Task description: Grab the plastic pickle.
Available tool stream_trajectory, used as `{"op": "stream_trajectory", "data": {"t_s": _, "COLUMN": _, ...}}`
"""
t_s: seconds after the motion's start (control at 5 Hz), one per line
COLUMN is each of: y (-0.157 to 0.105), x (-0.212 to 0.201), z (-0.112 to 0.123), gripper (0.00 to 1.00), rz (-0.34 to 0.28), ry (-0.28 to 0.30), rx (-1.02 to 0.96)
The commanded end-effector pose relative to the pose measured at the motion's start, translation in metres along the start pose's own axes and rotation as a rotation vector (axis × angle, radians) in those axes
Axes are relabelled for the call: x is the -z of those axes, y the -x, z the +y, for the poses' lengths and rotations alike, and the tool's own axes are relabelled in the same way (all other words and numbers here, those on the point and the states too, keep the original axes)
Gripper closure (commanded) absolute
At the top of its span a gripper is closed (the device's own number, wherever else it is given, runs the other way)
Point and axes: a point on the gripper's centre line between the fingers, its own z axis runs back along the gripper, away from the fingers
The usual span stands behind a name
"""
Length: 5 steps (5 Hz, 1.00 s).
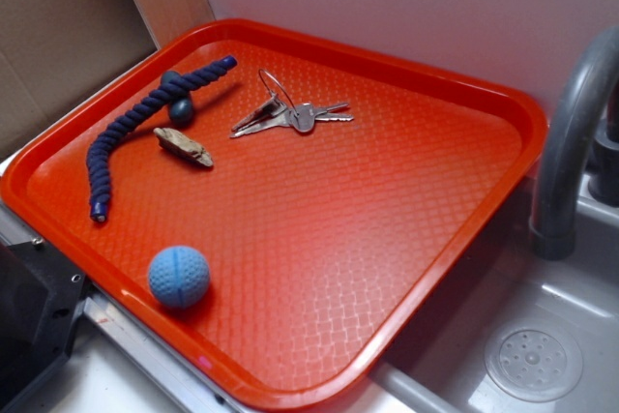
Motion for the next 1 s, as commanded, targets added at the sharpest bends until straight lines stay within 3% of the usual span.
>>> {"op": "stream_trajectory", "data": {"t_s": 0.0, "y": 0.0, "x": 0.0, "z": 0.0, "gripper": 0.0, "rz": 0.0, "ry": 0.0, "rx": 0.0}}
{"op": "stream_trajectory", "data": {"t_s": 0.2, "y": -0.047, "x": 0.052, "z": 0.049, "gripper": 0.0, "rz": 0.075, "ry": -0.053, "rx": -0.247}}
{"op": "stream_trajectory", "data": {"t_s": 0.4, "y": -0.081, "x": 0.088, "z": 0.081, "gripper": 0.0, "rz": 0.073, "ry": -0.02, "rx": -0.499}}
{"op": "stream_trajectory", "data": {"t_s": 0.6, "y": -0.118, "x": 0.124, "z": 0.107, "gripper": 0.0, "rz": -0.009, "ry": -0.093, "rx": -0.745}}
{"op": "stream_trajectory", "data": {"t_s": 0.8, "y": -0.123, "x": 0.164, "z": 0.121, "gripper": 0.0, "rz": -0.041, "ry": -0.153, "rx": -0.986}}
